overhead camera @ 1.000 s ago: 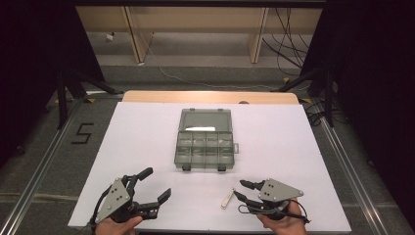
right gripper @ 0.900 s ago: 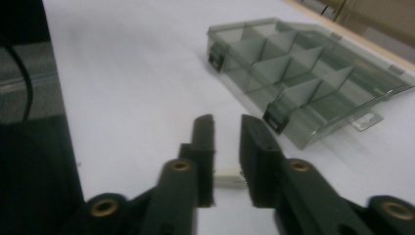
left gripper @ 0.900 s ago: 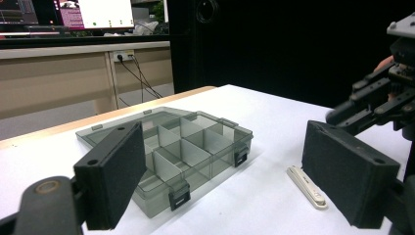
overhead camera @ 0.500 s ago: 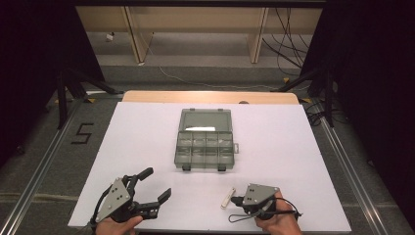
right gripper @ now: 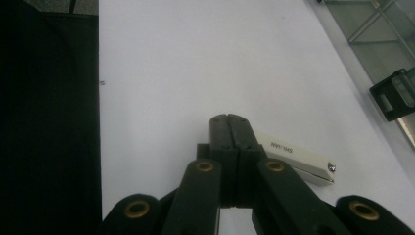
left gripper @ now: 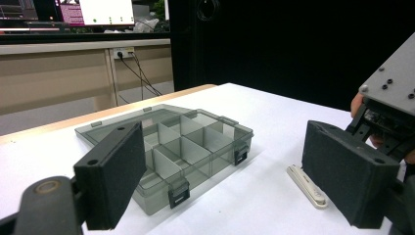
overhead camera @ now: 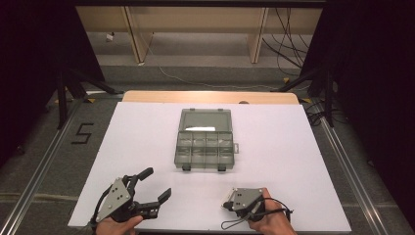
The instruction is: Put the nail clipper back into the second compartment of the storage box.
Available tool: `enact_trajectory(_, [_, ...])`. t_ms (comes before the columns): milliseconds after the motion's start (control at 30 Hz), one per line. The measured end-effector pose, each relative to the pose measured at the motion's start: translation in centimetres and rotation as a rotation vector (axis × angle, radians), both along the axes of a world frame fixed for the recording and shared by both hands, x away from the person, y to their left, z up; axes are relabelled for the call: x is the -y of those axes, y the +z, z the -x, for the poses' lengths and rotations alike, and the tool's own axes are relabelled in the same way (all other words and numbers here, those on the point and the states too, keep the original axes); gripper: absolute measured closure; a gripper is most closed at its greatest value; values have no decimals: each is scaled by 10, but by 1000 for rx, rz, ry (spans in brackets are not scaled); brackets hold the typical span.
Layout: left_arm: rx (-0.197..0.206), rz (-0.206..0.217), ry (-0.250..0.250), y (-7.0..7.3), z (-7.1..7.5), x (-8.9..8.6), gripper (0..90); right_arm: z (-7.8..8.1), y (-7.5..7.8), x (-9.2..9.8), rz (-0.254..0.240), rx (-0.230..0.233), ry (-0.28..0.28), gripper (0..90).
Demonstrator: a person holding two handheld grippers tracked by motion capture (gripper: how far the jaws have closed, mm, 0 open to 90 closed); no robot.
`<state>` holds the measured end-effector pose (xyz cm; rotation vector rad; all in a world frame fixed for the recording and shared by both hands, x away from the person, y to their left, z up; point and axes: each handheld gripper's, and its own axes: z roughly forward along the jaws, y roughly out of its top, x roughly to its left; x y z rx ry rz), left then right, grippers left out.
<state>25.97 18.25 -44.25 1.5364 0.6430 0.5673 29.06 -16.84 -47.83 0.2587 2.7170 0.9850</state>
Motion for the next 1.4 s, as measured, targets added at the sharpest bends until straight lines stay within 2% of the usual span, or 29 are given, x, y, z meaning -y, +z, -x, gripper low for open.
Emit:
enact_trajectory(333, [10, 1, -5, 0, -1, 0, 160, -11, -3, -13, 16, -3, 5, 900])
enact_trajectory(367, [-1, -3, -1, 0, 0, 0, 160, -11, -3, -13, 16, -3, 5, 900])
enact_trajectory(433, [0, -1, -2, 0, 0, 0, 160, -15, -3, -17, 14, 8, -8, 900])
enact_trajectory(867, [4, 3, -2, 1, 0, -1, 160, -36, -5, -31, 10, 5, -47, 900])
enact_trajectory(967, [9, 1, -4, 1, 1, -1, 160, -37, 0, -32, -3, 2, -41, 900])
enact_trajectory(1033, [11, -5, -2, 1, 0, -2, 160, -36, 13, -28, -39, 19, -22, 900])
enact_trajectory(1100, [5, 1, -2, 1, 0, -1, 160, -36, 24, -25, -34, 45, -31, 855])
enact_trajectory(1167, [5, 1, -3, 1, 0, 0, 160, -39, 32, -19, -5, 46, -38, 766])
enact_trajectory(1200, [8, -2, -4, 1, 0, -1, 160, -43, 33, -17, 29, 17, -40, 729])
enact_trajectory(1267, [3, 1, -4, 1, 0, 0, 160, -48, 33, -14, 78, 18, -56, 639])
enact_trajectory(1300, [3, 1, -3, 1, 0, 0, 160, -51, 33, -13, 105, -4, -46, 602])
enact_trajectory(1333, [2, 2, -3, 1, 0, 0, 160, -52, 33, -13, 130, 4, -46, 572])
enact_trajectory(1367, [4, -2, -3, 0, 0, -1, 160, -53, 33, -13, 138, 5, -43, 529])
enact_trajectory(1400, [1, 2, -3, 0, 0, 0, 160, -55, 33, -14, 153, -12, -43, 497])
